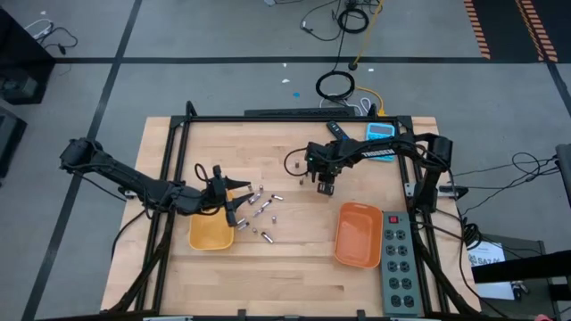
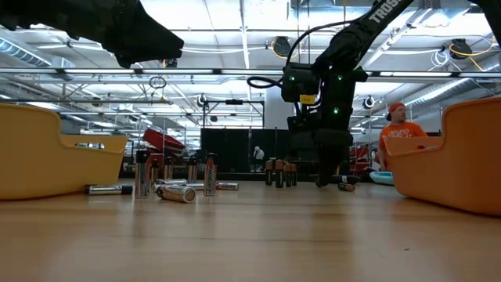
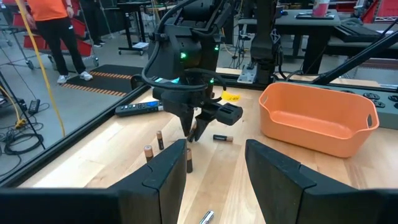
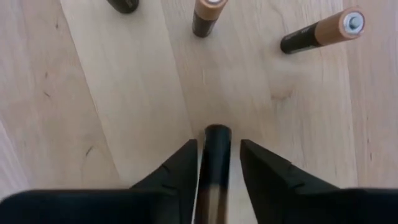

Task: Sort batteries
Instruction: Put the black battery into the orange bin

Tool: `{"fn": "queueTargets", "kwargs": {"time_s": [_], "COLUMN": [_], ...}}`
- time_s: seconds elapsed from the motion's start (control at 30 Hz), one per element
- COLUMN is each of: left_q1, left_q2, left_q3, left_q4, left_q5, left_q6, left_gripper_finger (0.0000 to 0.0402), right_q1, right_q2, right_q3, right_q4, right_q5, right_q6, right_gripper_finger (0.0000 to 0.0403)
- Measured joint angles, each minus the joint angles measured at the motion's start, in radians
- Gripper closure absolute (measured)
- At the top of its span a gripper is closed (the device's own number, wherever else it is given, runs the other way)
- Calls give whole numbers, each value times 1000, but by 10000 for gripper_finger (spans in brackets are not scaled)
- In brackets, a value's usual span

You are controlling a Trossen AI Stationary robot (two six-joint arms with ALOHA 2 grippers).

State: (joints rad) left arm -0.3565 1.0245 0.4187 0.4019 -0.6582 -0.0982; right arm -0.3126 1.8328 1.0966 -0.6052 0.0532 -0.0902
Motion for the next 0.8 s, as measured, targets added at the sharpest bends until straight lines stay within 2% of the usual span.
{"fn": "queueTargets", "kwargs": {"time_s": [0.13, 0.57, 0.67, 0.8], "left_q1": [0, 0, 0, 0], "left_q2": [0, 0, 0, 0], "left_q3": [0, 0, 0, 0], "left_q4": [0, 0, 0, 0], "left_q5": [0, 21, 22, 22], "left_q6": [0, -1, -1, 0], "left_gripper_finger": [227, 227, 227, 227], "right_q1": [0, -2, -2, -2], "right_q2": [0, 0, -5, -7], "right_q3": [0, -12, -38, -73], "right_q4": [2, -70, -49, -27], "right_q5": [0, -5, -11, -24], "right_q6": [0, 17, 23, 26], "right_gripper_finger": [276, 299, 319, 374]}}
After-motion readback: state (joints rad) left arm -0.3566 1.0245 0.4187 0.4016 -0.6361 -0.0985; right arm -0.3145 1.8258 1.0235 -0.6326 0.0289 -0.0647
